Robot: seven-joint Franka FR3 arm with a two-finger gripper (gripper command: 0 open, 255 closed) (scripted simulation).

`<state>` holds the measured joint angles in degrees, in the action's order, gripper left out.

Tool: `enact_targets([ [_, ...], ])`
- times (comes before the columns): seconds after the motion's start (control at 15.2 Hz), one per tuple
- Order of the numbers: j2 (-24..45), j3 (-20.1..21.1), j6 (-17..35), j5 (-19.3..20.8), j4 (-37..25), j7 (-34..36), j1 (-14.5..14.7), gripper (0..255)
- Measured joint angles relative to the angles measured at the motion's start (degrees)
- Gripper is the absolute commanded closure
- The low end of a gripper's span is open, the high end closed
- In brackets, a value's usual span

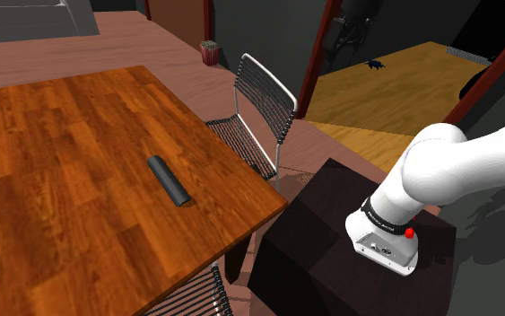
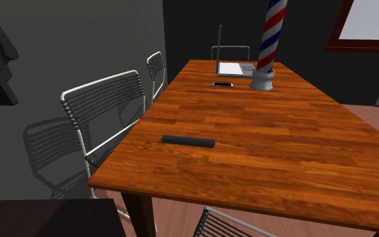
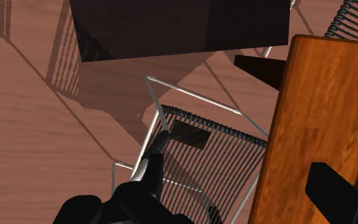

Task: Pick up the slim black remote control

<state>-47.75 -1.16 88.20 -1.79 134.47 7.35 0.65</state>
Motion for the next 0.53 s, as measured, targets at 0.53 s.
enact_targets([
  [0.53, 6.2, 6.7, 7.4, -3.2, 1.2, 7.1, 1.5, 0],
])
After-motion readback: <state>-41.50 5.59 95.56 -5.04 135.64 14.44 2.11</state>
